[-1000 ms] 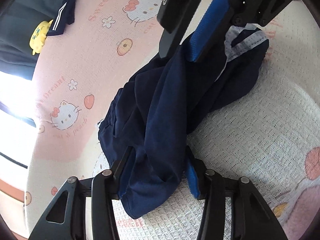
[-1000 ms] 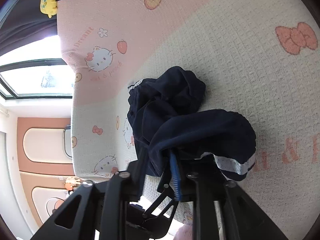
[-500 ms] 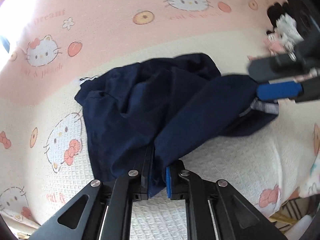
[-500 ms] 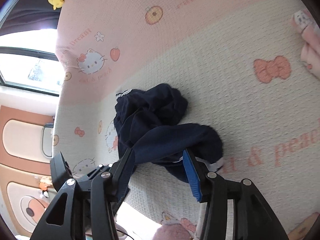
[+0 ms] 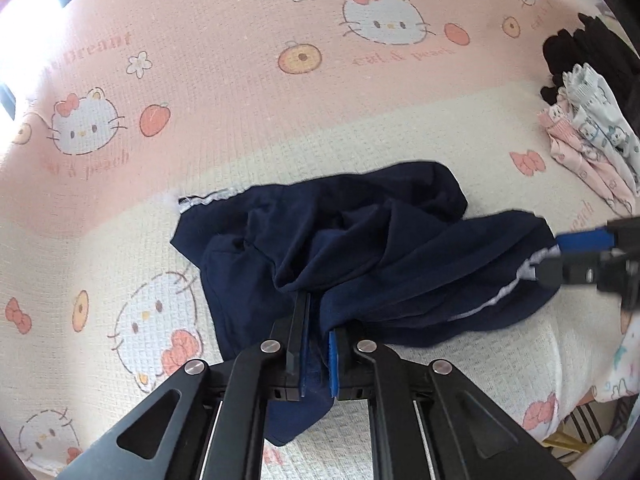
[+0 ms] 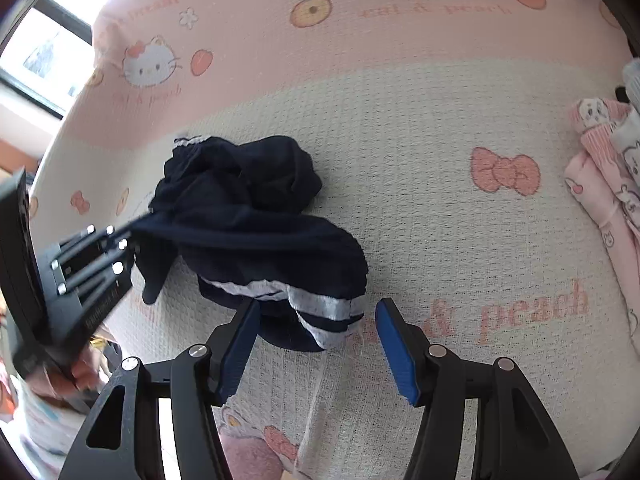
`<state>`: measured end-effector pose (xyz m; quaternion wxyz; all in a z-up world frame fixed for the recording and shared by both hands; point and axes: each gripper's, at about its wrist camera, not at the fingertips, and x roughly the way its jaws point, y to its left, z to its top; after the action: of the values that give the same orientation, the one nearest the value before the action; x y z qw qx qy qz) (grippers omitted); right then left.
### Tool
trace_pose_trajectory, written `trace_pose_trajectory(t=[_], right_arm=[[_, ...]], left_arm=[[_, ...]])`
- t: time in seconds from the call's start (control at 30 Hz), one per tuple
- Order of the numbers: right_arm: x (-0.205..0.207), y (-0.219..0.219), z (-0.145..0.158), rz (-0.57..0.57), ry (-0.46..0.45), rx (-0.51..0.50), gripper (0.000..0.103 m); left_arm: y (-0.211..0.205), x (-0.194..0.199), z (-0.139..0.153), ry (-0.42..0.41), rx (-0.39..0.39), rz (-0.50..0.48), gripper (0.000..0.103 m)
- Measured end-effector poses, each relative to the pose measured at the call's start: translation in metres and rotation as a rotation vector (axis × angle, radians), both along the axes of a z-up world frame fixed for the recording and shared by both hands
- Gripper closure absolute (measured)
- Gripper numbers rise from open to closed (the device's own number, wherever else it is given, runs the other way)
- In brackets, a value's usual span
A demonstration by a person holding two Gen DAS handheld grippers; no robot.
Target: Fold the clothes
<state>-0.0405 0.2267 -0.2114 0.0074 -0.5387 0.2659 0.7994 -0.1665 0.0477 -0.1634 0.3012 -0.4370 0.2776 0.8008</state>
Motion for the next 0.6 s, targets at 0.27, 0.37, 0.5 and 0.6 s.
trace_pose_trajectory(t=[0.27, 0.37, 0.5, 0.6], right_arm=[[-0.008, -0.015, -0.002, 0.065, 0.02, 0.121, 0.044], [-0.013, -0.018, -0.005, 0.076, 0.021, 0.118, 0.044], [-0.013, -0.018, -0.011, 0.059, 0.003, 0.097, 0.044], [-0.012, -0.016, -0.011, 0.04, 0.017, 0.096, 0.044]], left_arm=[[0.008, -0.024, 0.004, -0.019, -0.018, -0.039, 0.097], [0.008, -0.034, 0.002, -0.015, -0.019, -0.039, 0.097], [0.013, -0.045, 0.005, -0.055, 0.005, -0.033, 0.097], [0.021, -0.05, 0.003, -0.098, -0.012, -0.057, 0.097]])
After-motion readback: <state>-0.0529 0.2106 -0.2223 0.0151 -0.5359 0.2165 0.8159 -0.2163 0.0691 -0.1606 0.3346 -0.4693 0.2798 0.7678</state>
